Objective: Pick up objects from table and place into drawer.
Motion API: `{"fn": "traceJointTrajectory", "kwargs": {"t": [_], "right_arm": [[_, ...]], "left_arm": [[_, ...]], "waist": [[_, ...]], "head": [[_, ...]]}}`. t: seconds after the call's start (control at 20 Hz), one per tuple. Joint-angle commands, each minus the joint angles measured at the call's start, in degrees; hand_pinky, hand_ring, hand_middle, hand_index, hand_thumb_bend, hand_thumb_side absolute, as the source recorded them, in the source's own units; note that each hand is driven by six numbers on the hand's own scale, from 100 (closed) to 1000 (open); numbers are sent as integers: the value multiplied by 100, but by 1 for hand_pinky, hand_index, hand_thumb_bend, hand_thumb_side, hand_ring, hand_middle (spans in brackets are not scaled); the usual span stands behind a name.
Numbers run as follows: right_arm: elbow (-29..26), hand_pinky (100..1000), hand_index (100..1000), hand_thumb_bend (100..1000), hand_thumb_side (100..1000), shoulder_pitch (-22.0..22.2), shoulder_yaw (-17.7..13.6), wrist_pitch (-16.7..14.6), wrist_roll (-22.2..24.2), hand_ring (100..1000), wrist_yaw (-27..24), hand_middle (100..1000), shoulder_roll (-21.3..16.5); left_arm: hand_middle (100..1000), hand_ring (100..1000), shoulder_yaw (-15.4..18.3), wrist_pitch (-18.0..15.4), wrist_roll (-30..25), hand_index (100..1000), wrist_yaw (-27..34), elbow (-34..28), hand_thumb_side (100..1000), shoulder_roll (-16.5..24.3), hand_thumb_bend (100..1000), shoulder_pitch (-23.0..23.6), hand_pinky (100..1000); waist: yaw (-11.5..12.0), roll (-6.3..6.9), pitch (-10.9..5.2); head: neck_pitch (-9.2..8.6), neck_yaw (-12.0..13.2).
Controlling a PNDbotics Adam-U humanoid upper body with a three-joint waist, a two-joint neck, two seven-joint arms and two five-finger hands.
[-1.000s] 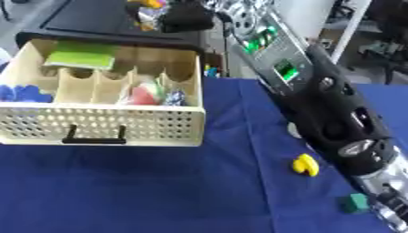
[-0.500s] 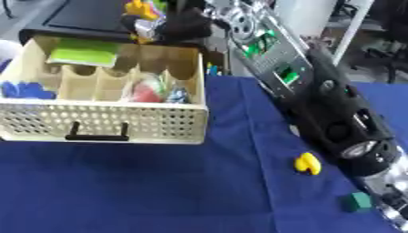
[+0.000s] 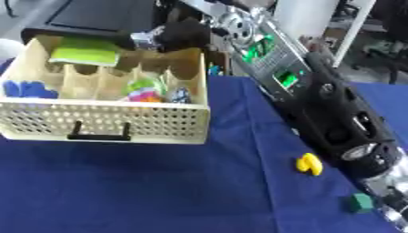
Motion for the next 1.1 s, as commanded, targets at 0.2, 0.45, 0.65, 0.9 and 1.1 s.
{"fn": "traceJointTrajectory", "kwargs": {"t": [0.2, 0.45, 0.65, 0.9, 1.1], "right_arm": [[-90, 771, 494, 684, 691, -104, -150, 2, -52, 863, 38, 506, -142], [-272, 770, 471, 672, 713, -78, -286, 75, -254, 858, -136, 495, -185], [-590, 768, 449, 657, 744, -19, -526, 196, -569, 852, -406, 483, -314], [-1142, 760, 427, 622, 790, 158, -911, 406, -1124, 837, -922, 466, -625], [-1721, 732, 402, 595, 800, 467, -1192, 553, -1611, 806, -1397, 441, -1058]], "left_arm": [[634, 577, -3, -2, -7, 831, 1, -75, 1000, 135, 213, -86, 435], [635, 577, 4, -17, -1, 831, 10, -75, 1000, 144, 213, -78, 436], [635, 577, 16, -29, 8, 831, 12, -75, 1000, 150, 213, -64, 436], [635, 577, 36, -48, 23, 831, -5, -75, 1000, 150, 214, -43, 435], [635, 577, 62, -75, 48, 830, -31, -75, 1000, 155, 214, -22, 435]], "waist": [[-18, 54, -91], [-41, 75, -106], [-72, 93, -115], [-134, 128, -110], [-192, 155, -97]], "head": [[8, 9], [-1, 22], [-7, 45], [-15, 88], [-20, 144]]}}
